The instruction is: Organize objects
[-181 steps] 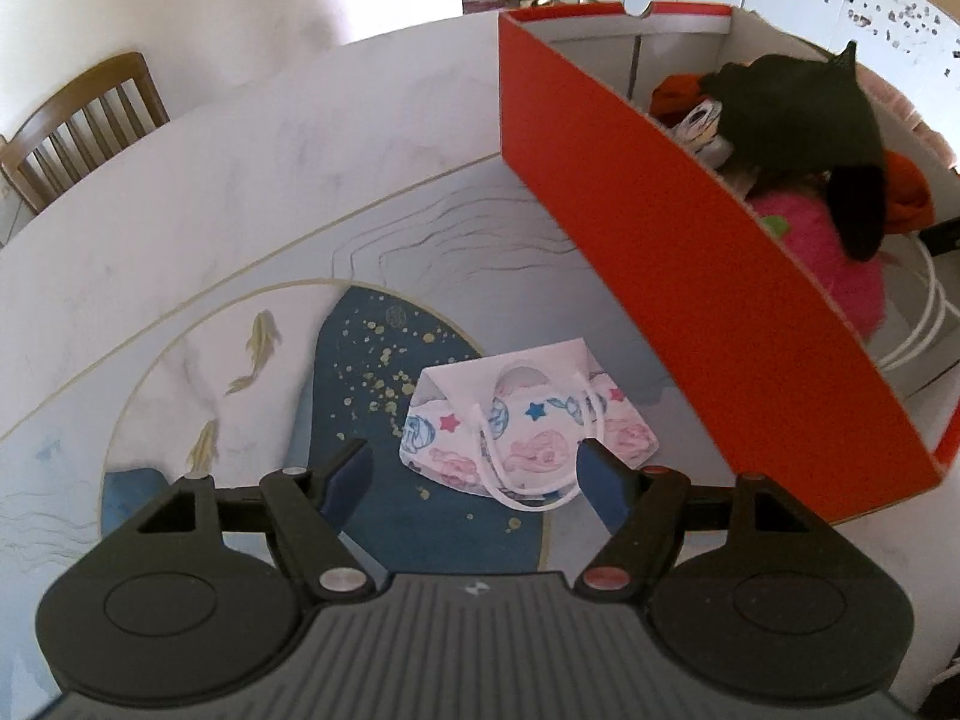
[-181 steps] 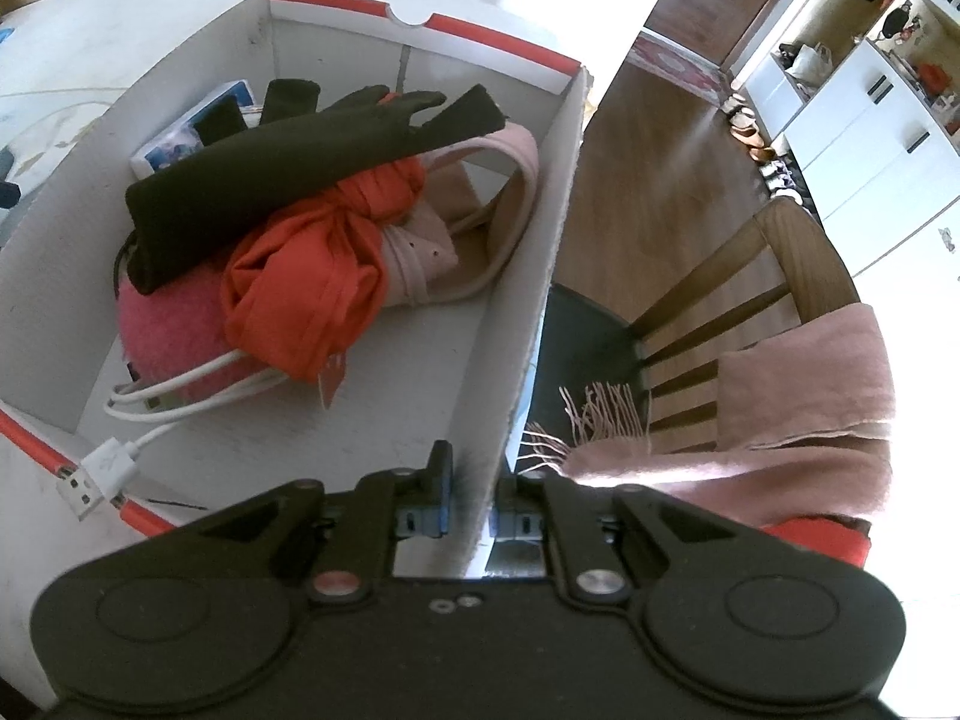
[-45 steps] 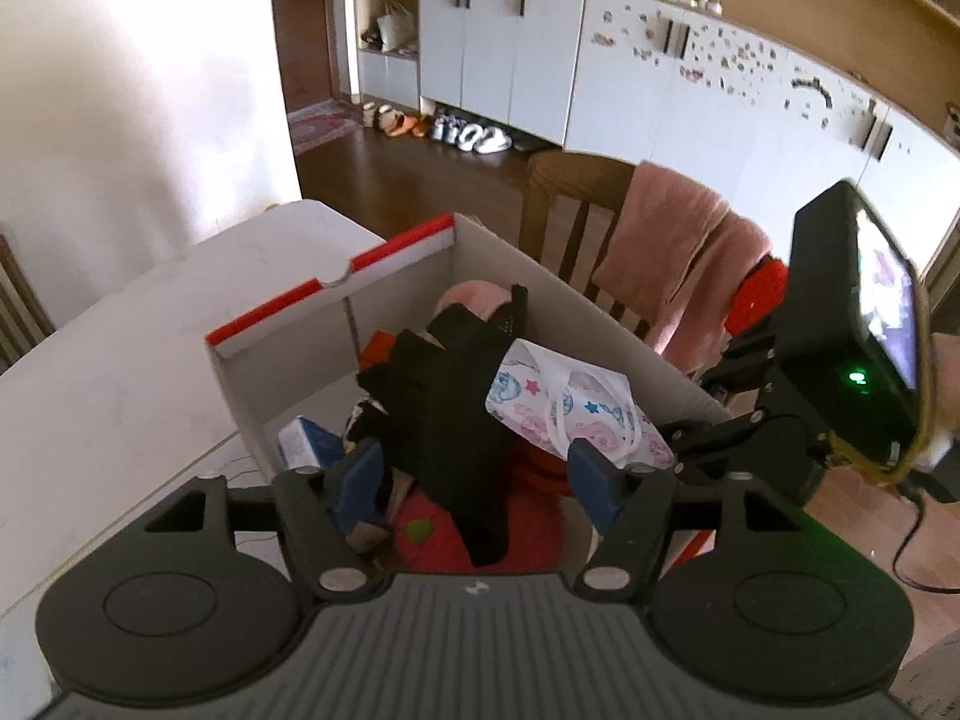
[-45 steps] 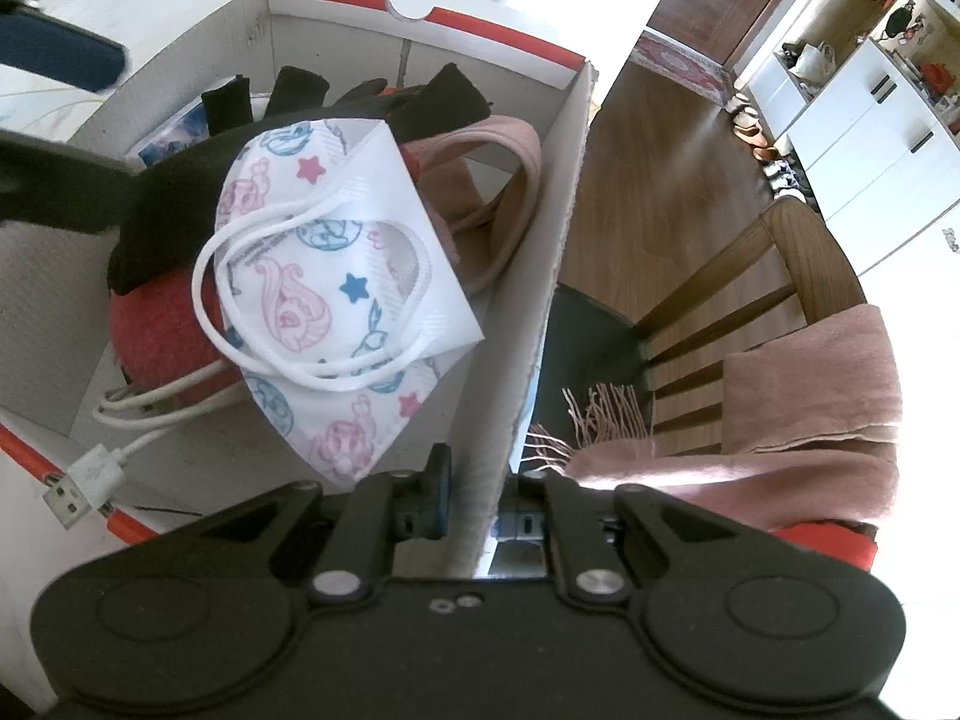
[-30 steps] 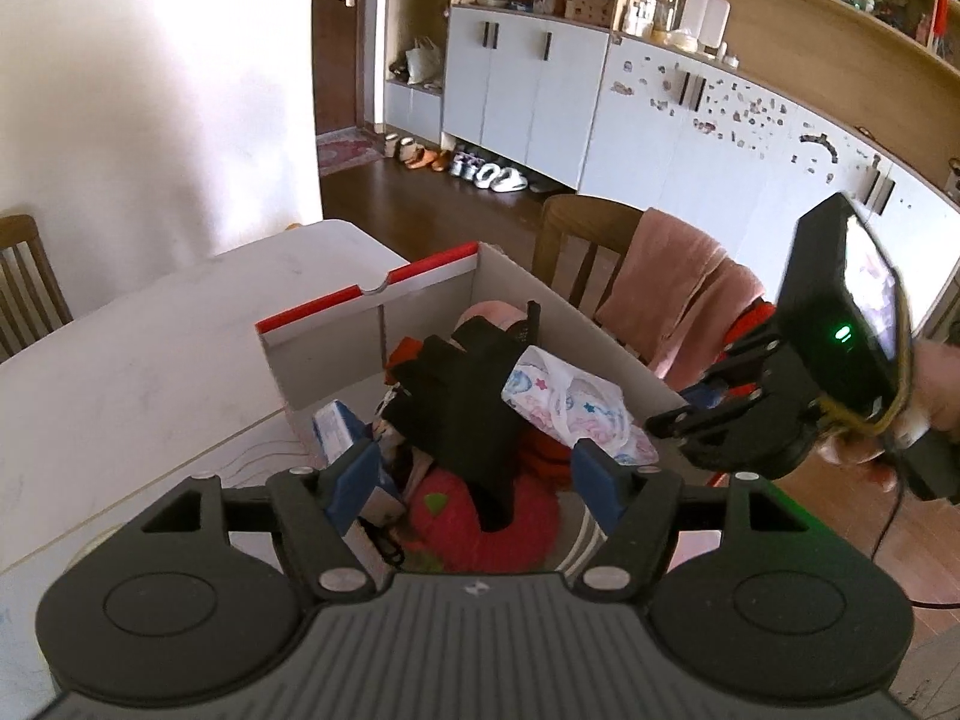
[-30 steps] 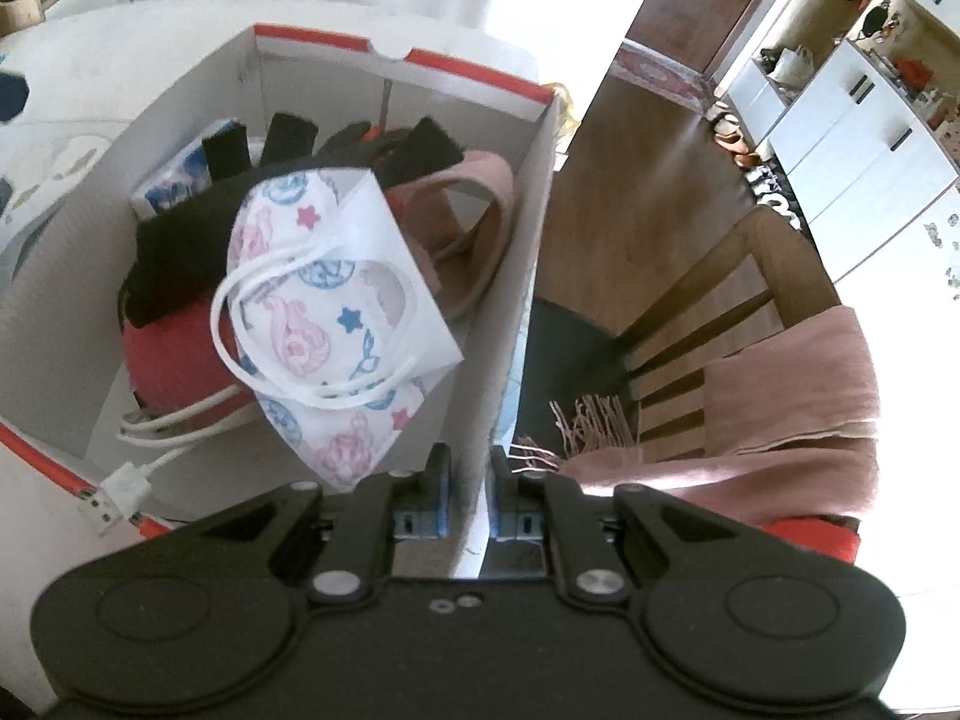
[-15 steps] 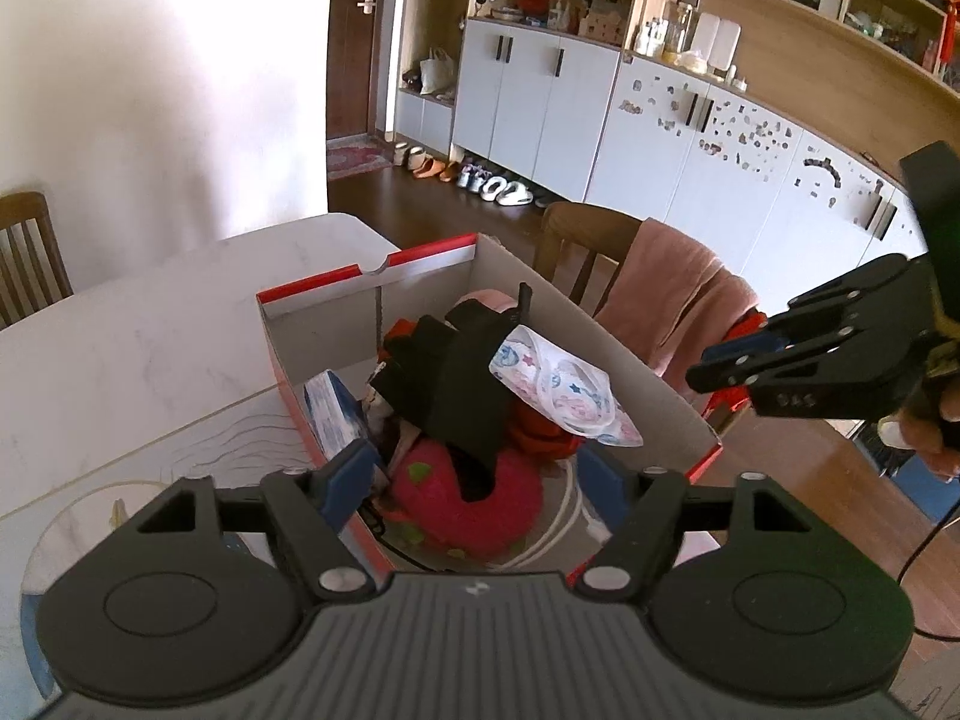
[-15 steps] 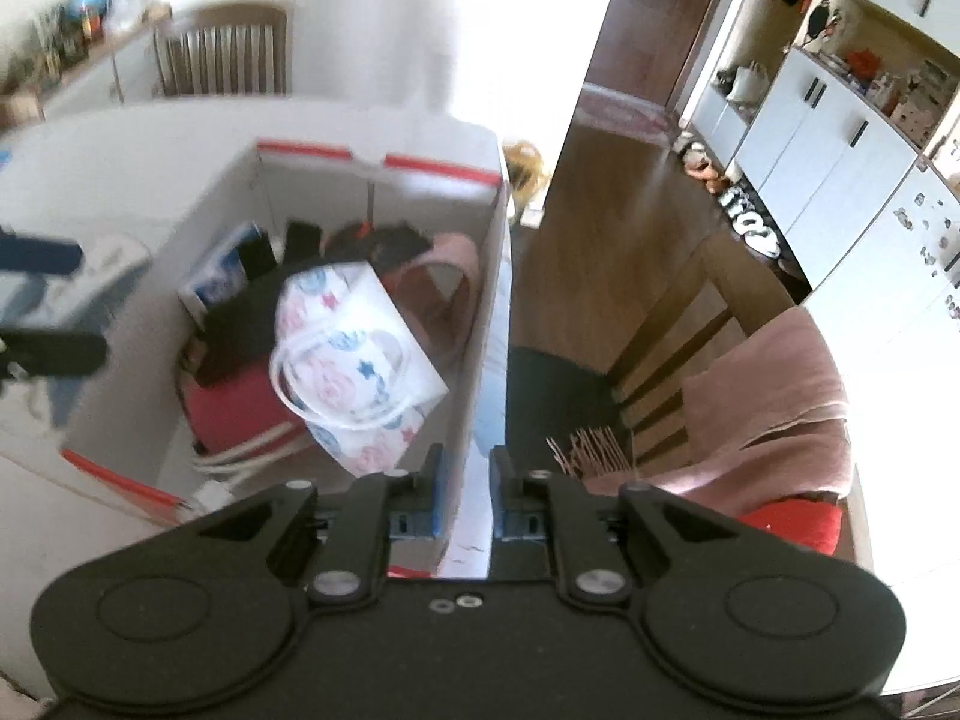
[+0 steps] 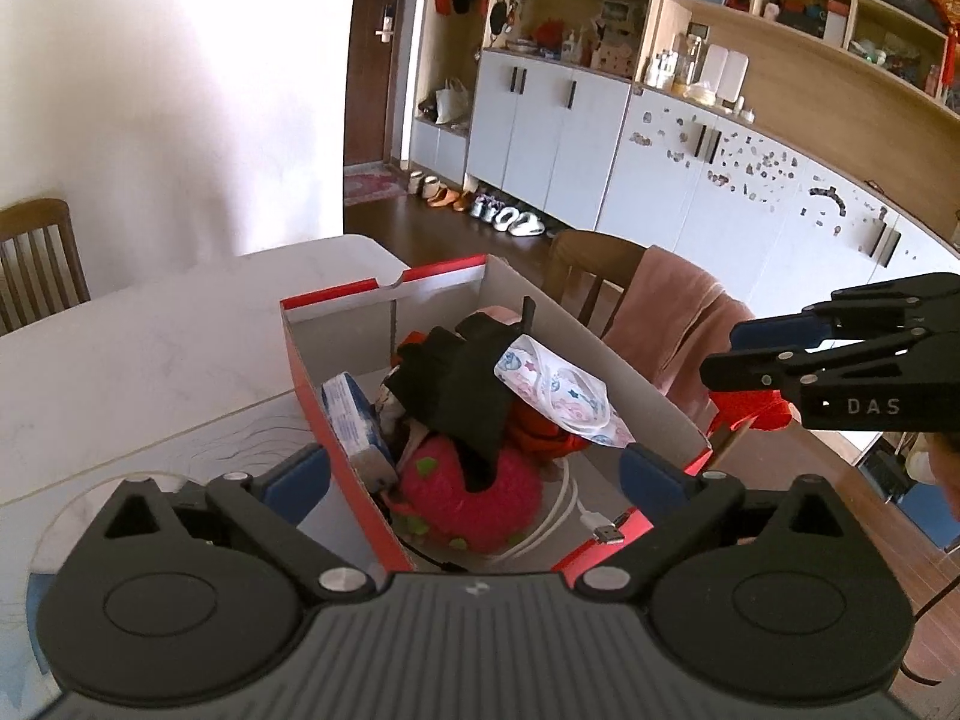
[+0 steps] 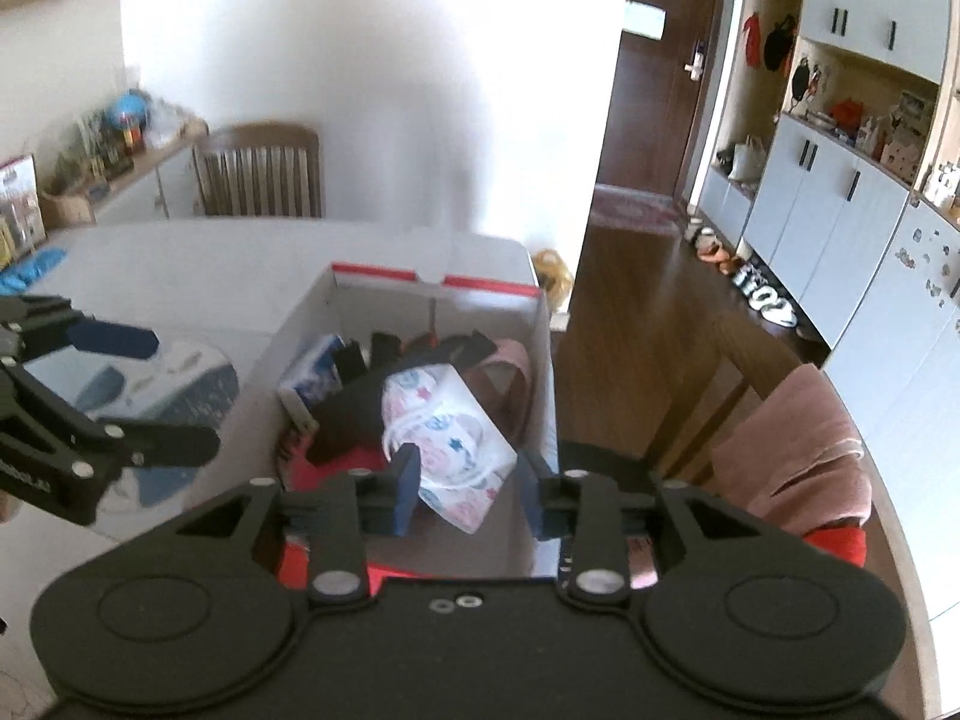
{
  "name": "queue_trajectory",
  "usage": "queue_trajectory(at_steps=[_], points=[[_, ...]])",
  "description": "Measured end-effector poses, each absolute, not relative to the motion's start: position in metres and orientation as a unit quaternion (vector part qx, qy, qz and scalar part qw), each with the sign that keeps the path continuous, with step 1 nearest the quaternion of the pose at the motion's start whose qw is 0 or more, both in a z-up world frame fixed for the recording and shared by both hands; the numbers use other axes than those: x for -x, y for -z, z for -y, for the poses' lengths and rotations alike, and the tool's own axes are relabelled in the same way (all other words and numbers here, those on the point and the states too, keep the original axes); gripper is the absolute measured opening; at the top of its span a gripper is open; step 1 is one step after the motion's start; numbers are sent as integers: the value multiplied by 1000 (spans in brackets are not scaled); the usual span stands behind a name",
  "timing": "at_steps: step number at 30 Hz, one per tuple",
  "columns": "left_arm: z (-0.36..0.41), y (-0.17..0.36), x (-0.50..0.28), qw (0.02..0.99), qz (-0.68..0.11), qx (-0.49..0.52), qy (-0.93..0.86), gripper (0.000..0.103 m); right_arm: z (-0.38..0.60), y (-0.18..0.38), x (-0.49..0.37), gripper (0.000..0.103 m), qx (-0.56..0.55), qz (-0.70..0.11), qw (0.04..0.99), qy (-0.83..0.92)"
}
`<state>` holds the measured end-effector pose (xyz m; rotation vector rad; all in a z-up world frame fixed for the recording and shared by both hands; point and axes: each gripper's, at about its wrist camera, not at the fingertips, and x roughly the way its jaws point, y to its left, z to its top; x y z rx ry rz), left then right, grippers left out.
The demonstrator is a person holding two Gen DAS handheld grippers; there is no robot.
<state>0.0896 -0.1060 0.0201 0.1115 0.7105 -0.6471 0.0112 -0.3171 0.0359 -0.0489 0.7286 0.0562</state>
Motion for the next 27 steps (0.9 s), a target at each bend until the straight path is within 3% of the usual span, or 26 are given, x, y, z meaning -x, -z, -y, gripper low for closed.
queue_trajectory(at_steps=[4, 6, 11, 27], points=[[101, -23, -82, 890, -331, -52, 309, 103, 312, -38, 1, 47, 14, -336, 941, -25], [98, -24, -79, 891, -327, -47, 310, 103, 311, -40, 6, 60, 5, -326, 945, -25], [93, -23, -73, 894, -320, -39, 312, 103, 309, -43, 15, 72, -10, -306, 952, -24], [80, -20, -54, 900, -299, -17, 316, 103, 303, -43, 38, 82, -37, -284, 958, -27]])
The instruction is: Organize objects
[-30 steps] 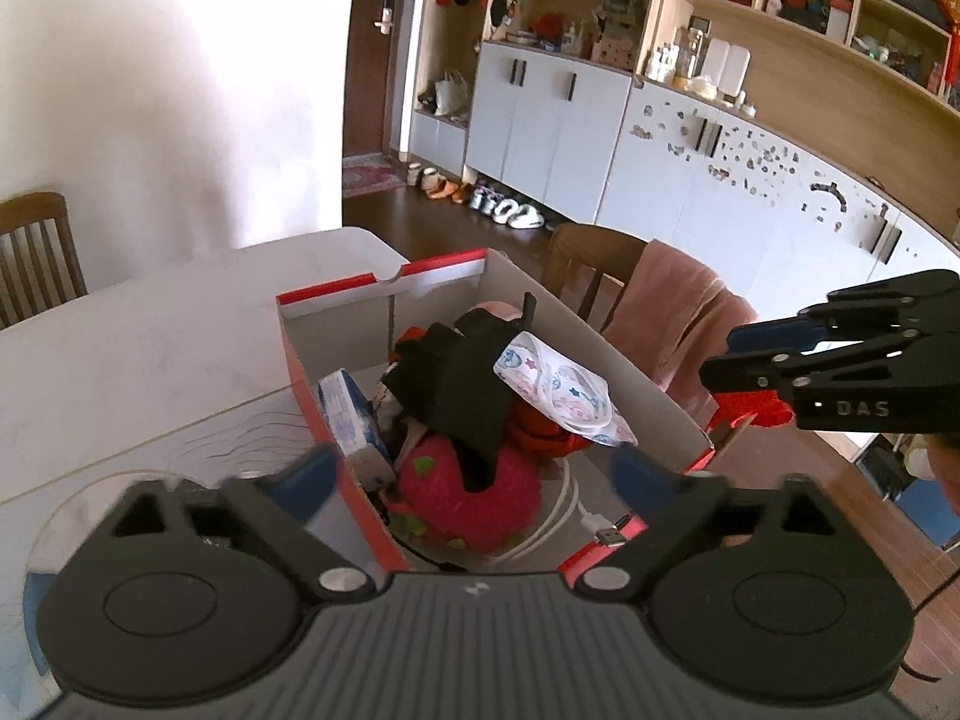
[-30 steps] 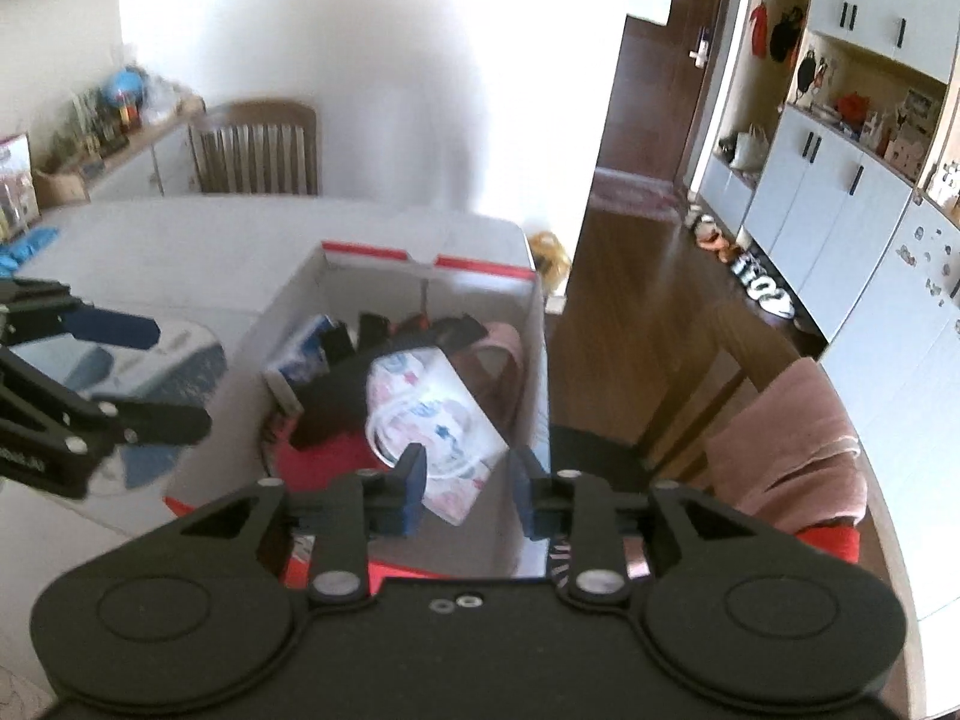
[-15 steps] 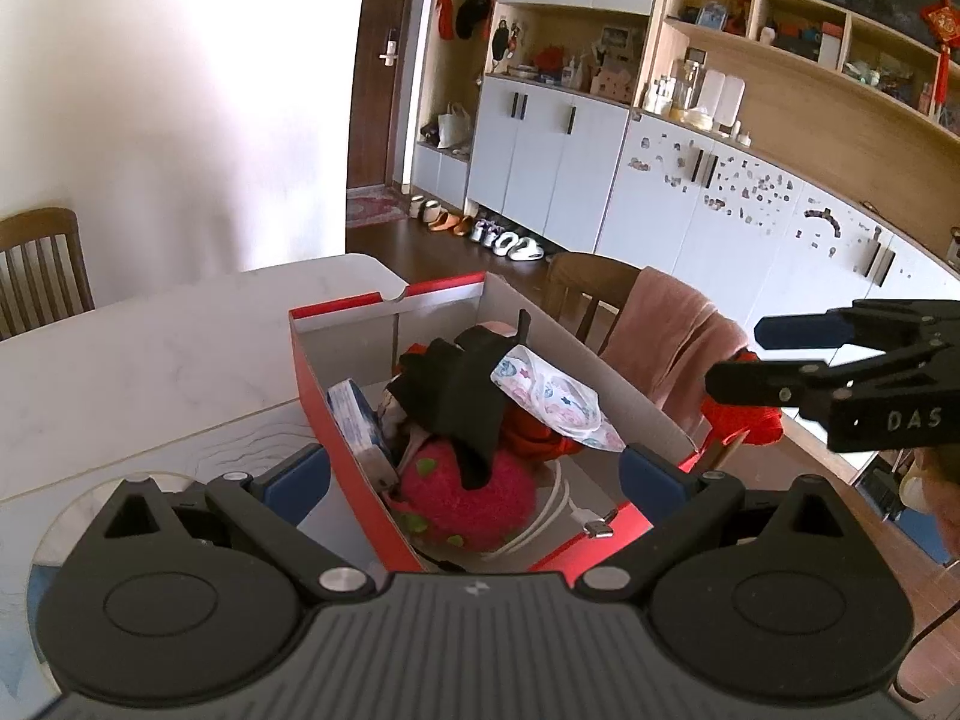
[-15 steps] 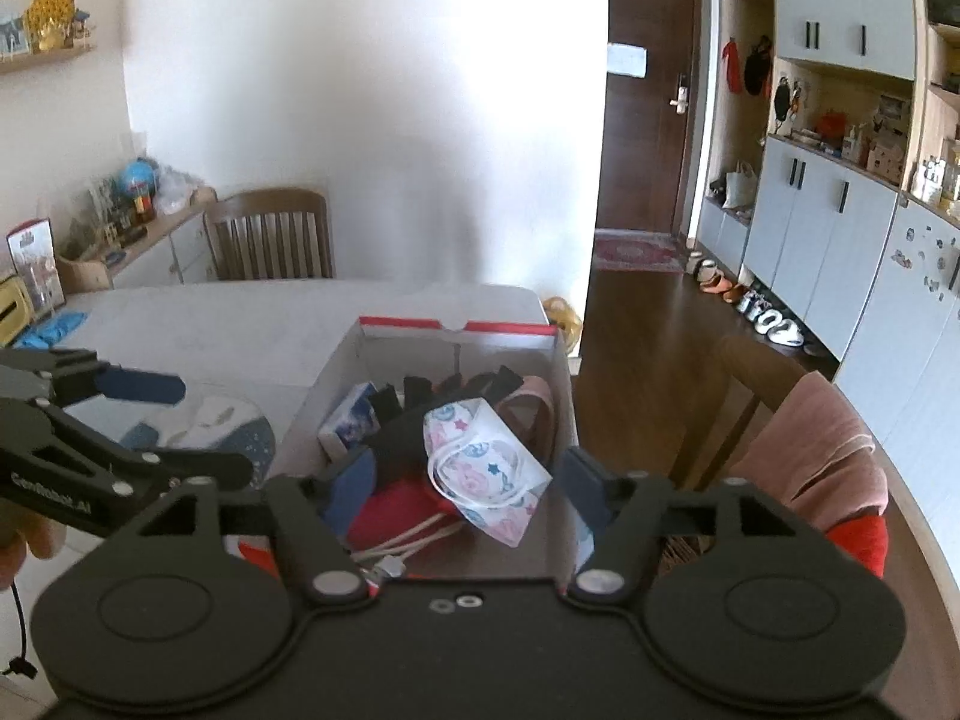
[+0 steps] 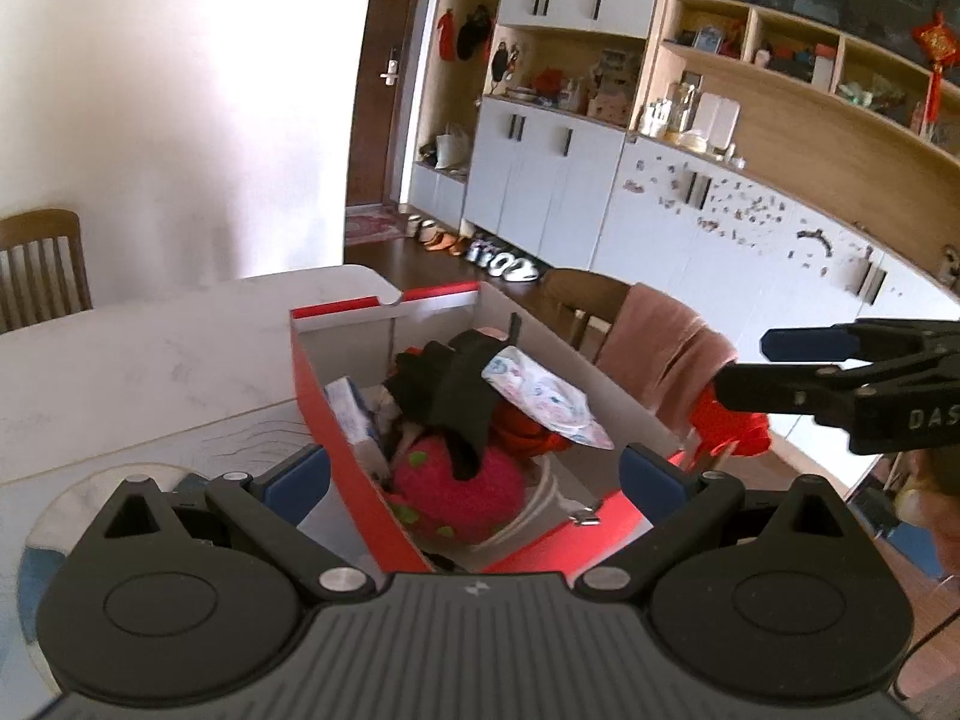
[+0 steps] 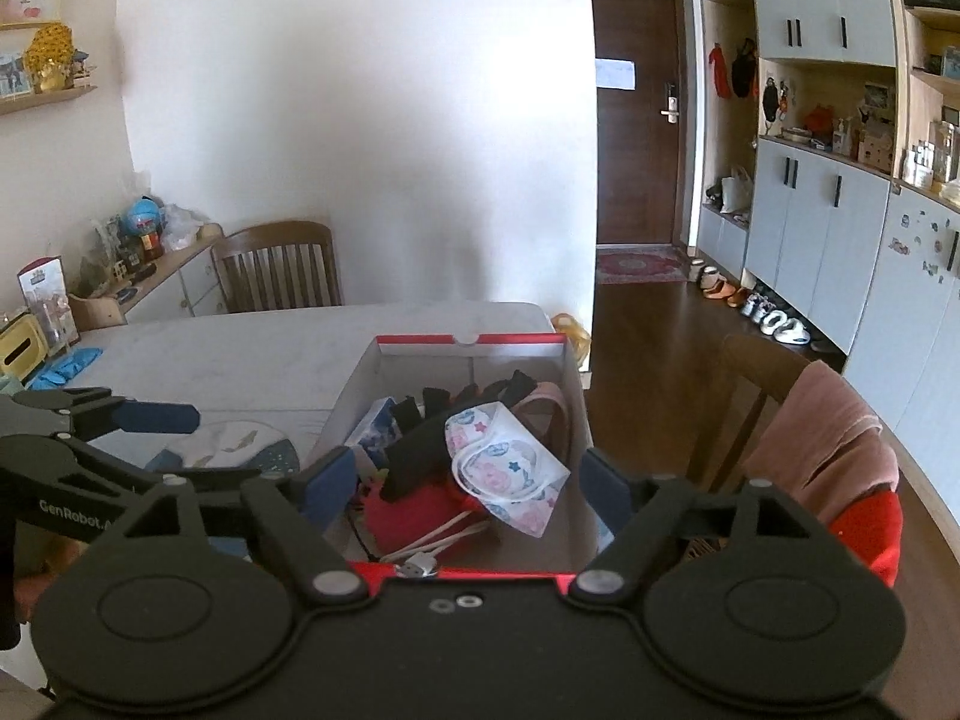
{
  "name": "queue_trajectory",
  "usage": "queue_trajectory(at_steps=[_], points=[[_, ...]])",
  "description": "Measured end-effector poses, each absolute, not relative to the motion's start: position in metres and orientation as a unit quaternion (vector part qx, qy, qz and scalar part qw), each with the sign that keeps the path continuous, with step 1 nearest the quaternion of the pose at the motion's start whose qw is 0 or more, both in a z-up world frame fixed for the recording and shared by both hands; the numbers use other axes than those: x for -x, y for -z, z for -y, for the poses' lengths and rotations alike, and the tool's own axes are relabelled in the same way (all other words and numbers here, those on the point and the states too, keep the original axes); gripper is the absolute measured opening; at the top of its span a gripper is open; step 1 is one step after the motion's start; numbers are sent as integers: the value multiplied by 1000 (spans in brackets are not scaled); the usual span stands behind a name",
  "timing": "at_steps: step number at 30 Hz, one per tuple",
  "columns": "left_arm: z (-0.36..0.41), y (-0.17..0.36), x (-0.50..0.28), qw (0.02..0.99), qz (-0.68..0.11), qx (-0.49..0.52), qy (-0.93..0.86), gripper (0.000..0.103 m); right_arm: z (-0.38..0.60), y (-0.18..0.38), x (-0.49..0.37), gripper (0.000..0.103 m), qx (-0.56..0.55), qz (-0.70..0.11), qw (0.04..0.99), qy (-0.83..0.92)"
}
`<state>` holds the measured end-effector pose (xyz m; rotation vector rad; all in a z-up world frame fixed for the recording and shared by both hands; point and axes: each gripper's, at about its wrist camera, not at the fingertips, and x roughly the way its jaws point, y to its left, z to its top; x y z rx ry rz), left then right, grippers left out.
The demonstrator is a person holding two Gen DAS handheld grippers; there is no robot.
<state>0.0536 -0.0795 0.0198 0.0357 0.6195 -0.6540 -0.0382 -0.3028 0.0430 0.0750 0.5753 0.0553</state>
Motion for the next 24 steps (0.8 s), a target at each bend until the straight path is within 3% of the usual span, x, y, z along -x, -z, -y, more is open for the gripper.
queue_trajectory(at_steps=[24], points=[[73, -16, -59, 906, -307, 0, 293, 103, 304, -35, 37, 82, -47, -296, 954, -12]])
